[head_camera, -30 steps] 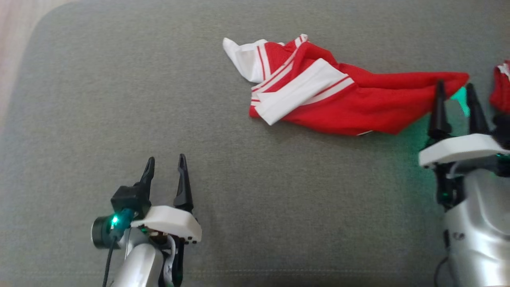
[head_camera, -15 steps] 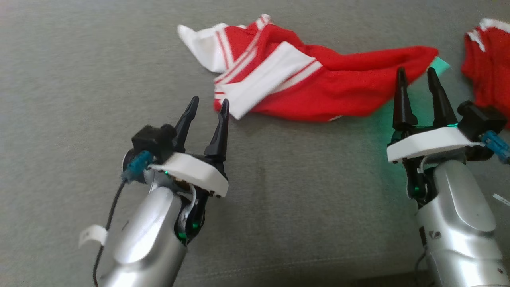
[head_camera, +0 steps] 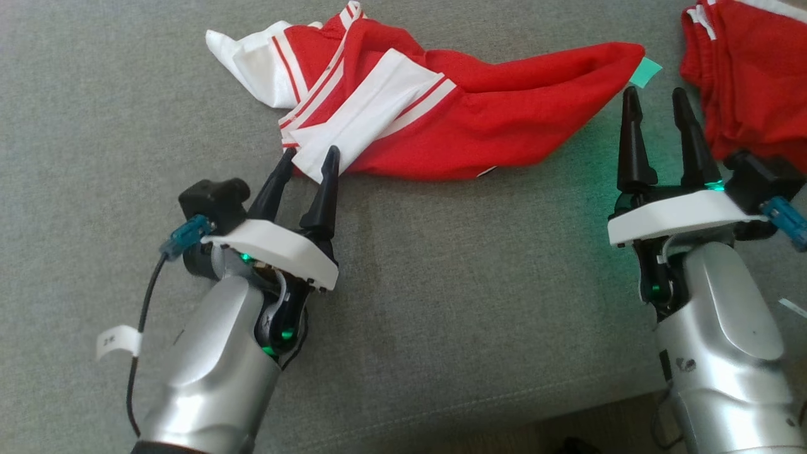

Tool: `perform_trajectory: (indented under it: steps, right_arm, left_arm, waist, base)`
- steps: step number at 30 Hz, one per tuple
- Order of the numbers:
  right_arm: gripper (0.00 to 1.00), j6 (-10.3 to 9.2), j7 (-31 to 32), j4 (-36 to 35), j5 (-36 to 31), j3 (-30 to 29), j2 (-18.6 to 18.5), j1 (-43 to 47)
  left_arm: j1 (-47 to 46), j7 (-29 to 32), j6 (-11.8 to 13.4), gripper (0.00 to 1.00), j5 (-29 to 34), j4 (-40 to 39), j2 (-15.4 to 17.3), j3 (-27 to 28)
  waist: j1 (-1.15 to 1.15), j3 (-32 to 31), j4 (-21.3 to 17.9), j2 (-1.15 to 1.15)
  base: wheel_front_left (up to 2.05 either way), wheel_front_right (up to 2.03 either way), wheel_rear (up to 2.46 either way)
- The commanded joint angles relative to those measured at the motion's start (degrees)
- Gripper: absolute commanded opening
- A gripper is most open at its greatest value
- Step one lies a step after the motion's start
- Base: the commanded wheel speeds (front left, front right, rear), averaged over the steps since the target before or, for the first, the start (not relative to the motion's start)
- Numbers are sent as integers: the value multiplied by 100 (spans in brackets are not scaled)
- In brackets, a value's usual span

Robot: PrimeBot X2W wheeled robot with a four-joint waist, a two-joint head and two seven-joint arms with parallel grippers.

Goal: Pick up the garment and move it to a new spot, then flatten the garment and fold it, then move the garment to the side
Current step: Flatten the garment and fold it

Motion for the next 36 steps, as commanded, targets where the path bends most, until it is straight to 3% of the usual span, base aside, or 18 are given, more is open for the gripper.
perform_trajectory:
  steps: [1, 5, 6, 7, 9, 11, 12, 18, 25, 31, 36]
  right_arm:
    - [100, 11, -31, -214, 23, 62, 58, -114]
    - [100, 11, -31, -233, 29, 33, 60, -122]
    - [100, 11, -31, -234, 34, 34, 60, -123]
    - [100, 11, -31, -233, 38, 37, 60, -124]
    - [100, 11, -31, -222, 51, 35, 61, -132]
    - [100, 11, -31, -212, 58, 20, 61, -141]
    - [100, 11, -31, -208, 57, 9, 61, -141]
    - [100, 11, -31, -130, 12, -141, 61, -38]
    - [100, 11, -31, 83, -63, -288, 62, 239]
    - [100, 11, -31, 225, -24, -329, 62, 557]
    - [100, 11, -31, 301, 26, -276, 62, 734]
  left_arm:
    - [-167, -44, -36, 100, -13, -123, 54, 182]
    - [-153, -44, -43, 100, 59, -152, 54, 154]
    - [-142, -44, -54, 81, 64, -152, 54, 132]
    - [-131, -44, -66, 48, 64, -139, 54, 103]
    - [-121, -44, -106, 21, 54, -77, 54, 26]
    - [-141, -44, -137, 4, 96, -72, 54, -3]
    - [-150, -44, -148, 0, 152, -130, 54, 20]
    - [0, -44, -155, 0, 497, -556, 54, 225]
    - [545, -44, -145, 0, 1324, -1635, 54, 738]
    - [1329, -44, -333, 0, 2200, -2460, 110, 999]
    - [2156, -44, -357, 0, 2533, -2495, 193, 1141]
  waist:
    - [0, -2, -2, 0]
    - [0, -3, 4, 0]
    - [0, -7, 8, 0]
    - [0, -10, 12, 0]
    - [0, -21, 23, 0]
    - [0, -33, 38, 0]
    - [0, -47, 51, 0]
    - [0, -301, 217, 0]
    - [0, -1012, 637, 0]
    - [0, -1534, 1000, 0]
    - [0, -1707, 1167, 0]
  base:
    - [0, 0, 0]
    - [0, 0, 0]
    - [0, 0, 0]
    - [0, 0, 0]
    - [0, 0, 0]
    - [0, 0, 0]
    - [0, 0, 0]
    - [0, 0, 0]
    - [0, 0, 0]
    - [0, 0, 0]
    - [0, 0, 0]
